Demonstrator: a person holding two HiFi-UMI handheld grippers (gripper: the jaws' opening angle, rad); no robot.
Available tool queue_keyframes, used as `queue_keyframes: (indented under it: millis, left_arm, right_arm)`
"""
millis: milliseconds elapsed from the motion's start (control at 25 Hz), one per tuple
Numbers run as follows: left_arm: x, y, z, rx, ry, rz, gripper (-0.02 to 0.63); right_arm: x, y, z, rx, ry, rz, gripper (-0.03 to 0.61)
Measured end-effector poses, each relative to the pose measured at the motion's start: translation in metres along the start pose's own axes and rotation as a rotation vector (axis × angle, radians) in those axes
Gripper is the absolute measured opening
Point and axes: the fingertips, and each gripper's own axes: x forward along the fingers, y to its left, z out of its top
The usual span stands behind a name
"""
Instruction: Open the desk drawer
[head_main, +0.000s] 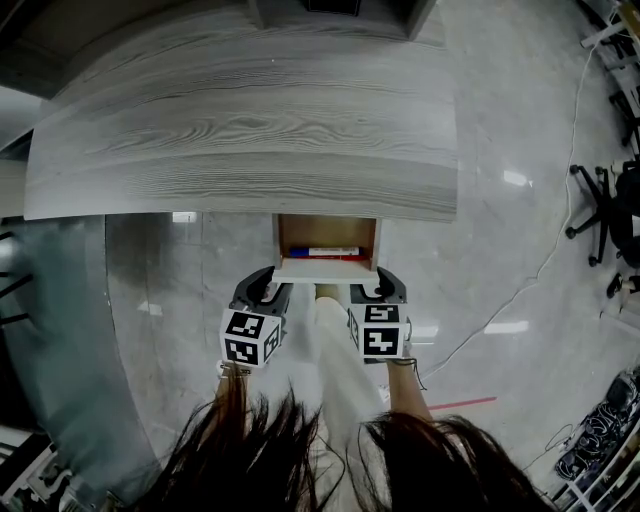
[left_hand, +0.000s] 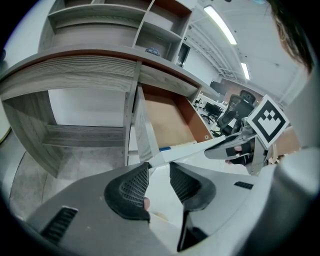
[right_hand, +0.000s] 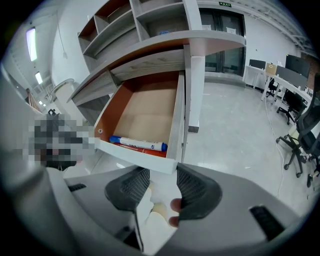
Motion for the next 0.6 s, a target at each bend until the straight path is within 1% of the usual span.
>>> queue_keyframes:
  millis: [280,600]
  left_arm:
    - [0.0044,0.0011,-0.0045,0.017,0.015,-0.009,0.129]
    - [0.0049,0.0018,-0.0047,0.023,-0.001,-0.012,0.130]
  right_arm:
    - [0.0051,-0.0008,-0.0032,-0.005,0.011,-0.003,0.163]
    - [0.0059,-0.0014,-0.0035,-0.011,0.006,-0.005,0.163]
